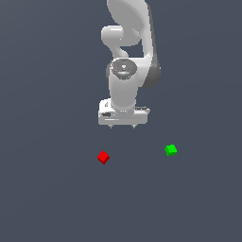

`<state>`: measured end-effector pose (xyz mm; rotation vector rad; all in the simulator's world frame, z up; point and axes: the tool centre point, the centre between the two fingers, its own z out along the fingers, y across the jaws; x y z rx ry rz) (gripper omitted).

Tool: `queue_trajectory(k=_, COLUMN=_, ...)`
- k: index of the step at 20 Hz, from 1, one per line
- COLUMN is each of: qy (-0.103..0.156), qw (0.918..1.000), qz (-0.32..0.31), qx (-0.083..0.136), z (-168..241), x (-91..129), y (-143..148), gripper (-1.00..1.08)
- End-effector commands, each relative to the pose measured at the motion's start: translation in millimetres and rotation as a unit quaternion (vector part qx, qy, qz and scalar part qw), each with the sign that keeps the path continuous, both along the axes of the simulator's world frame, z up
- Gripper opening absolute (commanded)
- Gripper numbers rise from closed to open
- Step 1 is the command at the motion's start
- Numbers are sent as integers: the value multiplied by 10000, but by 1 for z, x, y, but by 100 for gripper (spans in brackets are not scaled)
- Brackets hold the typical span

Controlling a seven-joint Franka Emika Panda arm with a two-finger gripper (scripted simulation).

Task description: Stack the red cube on top of the green cube.

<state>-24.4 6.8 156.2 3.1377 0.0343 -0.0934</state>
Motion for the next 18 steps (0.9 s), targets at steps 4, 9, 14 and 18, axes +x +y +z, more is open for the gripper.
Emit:
queue_trajectory(k=4, qy=-4, qw=10000, qz=-41, qx=-1, z=-1, x=1, y=-1, gripper=100)
queue_trajectory(k=9, qy=-27, qw=9996, qz=-294, qx=-10, z=-9, x=11, y=-6, gripper=100)
queue_trajectory(k=14, qy=-73, qw=9968, qz=-795, qx=-26, z=-23, x=28, y=-17, gripper=100)
queue_trajectory(k=18, qy=-128, qw=9903, qz=-1386, qx=-43, z=-39, x=47, y=-32, gripper=100)
